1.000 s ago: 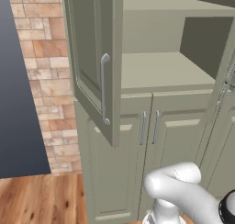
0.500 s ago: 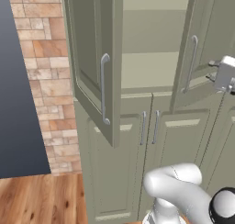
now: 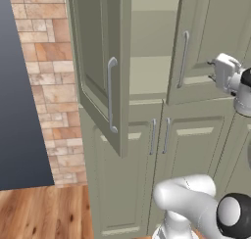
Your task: Close all open cabinet doors.
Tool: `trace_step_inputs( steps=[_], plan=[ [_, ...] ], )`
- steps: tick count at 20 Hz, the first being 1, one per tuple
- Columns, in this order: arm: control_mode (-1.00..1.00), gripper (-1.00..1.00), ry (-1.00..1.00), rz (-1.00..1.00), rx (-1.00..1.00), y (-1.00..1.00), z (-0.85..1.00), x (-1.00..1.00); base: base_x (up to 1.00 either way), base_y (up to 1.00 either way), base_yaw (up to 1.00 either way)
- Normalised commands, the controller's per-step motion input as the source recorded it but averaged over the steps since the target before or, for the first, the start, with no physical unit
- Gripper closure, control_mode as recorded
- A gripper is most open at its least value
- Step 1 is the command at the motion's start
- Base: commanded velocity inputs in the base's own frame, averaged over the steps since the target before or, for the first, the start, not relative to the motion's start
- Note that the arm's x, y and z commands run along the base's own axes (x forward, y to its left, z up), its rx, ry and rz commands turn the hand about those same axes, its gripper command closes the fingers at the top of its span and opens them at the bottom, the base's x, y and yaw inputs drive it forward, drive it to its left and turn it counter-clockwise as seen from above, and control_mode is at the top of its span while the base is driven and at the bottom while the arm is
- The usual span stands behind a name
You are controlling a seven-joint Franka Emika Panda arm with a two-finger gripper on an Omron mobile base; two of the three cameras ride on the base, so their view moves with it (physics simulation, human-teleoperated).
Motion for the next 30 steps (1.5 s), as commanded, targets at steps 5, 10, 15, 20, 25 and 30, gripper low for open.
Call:
trace_step_inputs(
  steps=[5, 10, 15, 20, 25, 30],
  plan=[
    [-1.0, -1.0, 0.06, -0.15, 0.0, 0.23, 0.0, 0.64, 0.0, 0.0, 0.0],
    [-1.0, -1.0, 0.12, -0.08, 0.0, 0.01, -0.04, 0.5, 0.0, 0.0, 0.0],
    [-1.0, -1.0, 0.11, -0.02, 0.0, 0.0, -0.13, 0.3, 0.0, 0.0, 0.0],
    [-1.0, -1.0, 0.02, 0.0, -0.02, 0.06, -0.28, -0.36, 0.0, 0.0, 0.0],
    [-1.0, -1.0, -0.07, 0.0, 0.0, 0.03, -0.14, -0.96, 0.0, 0.0, 0.0],
    [-1.0, -1.0, -0.16, 0.0, -0.04, 0.2, 0.04, -1.0, 0.0, 0.0, 0.0]
  ],
)
